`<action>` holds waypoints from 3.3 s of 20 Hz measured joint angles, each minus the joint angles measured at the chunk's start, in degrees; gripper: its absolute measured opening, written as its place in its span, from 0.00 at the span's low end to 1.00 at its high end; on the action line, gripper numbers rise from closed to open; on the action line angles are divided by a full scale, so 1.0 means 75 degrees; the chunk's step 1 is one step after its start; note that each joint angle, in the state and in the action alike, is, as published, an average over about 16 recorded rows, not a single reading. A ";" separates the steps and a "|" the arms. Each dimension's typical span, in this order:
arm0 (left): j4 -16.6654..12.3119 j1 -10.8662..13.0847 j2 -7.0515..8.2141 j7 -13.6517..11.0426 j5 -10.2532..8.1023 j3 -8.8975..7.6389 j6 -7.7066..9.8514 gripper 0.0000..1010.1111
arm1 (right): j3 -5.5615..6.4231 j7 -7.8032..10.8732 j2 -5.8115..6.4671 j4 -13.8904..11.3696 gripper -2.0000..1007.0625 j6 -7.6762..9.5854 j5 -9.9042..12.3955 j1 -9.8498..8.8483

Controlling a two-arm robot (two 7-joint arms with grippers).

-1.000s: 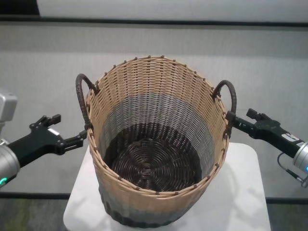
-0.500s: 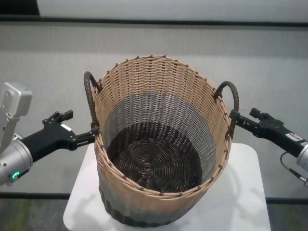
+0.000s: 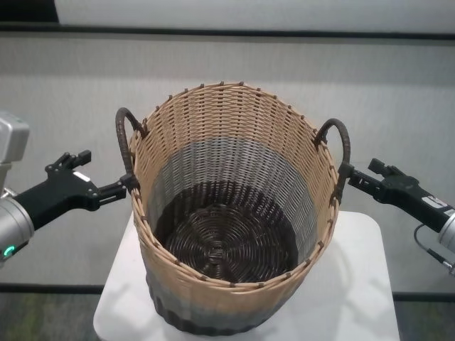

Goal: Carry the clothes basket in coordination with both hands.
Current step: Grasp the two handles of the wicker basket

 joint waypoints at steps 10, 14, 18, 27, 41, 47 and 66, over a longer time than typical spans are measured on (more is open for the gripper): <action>0.0066 -0.0160 -0.0029 -0.0134 -0.0080 0.0018 -0.0039 0.99 | -0.0028 -0.0059 0.0031 -0.0114 0.99 -0.0032 -0.0018 -0.0027; 0.0195 -0.0317 -0.0069 -0.0229 -0.0109 0.0111 -0.0093 0.99 | -0.0030 -0.0086 0.0040 -0.0157 0.99 -0.0044 -0.0034 -0.0041; 0.0401 -0.0503 -0.0123 -0.0302 -0.0095 0.0227 -0.0170 0.99 | -0.0035 -0.0099 0.0045 -0.0183 0.99 -0.0053 -0.0057 -0.0052; 0.0873 -0.0954 -0.0276 -0.0390 0.0025 0.0426 -0.0392 0.99 | -0.0089 -0.0077 0.0028 -0.0197 0.99 -0.0059 -0.0135 -0.0043; 0.1153 -0.1400 -0.0425 -0.0564 0.0145 0.0608 -0.0573 0.99 | -0.0211 -0.0073 -0.0024 -0.0158 0.99 -0.0011 -0.0289 0.0052; 0.1275 -0.1484 -0.0469 -0.0640 0.0132 0.0657 -0.0661 0.99 | -0.0270 -0.0154 -0.0050 -0.0154 0.99 0.0052 -0.0405 0.0114; 0.2006 -0.1747 -0.0581 -0.0844 -0.0017 0.0644 -0.0912 0.99 | -0.0415 -0.0768 -0.0598 0.0188 0.99 0.0234 -0.1160 0.0652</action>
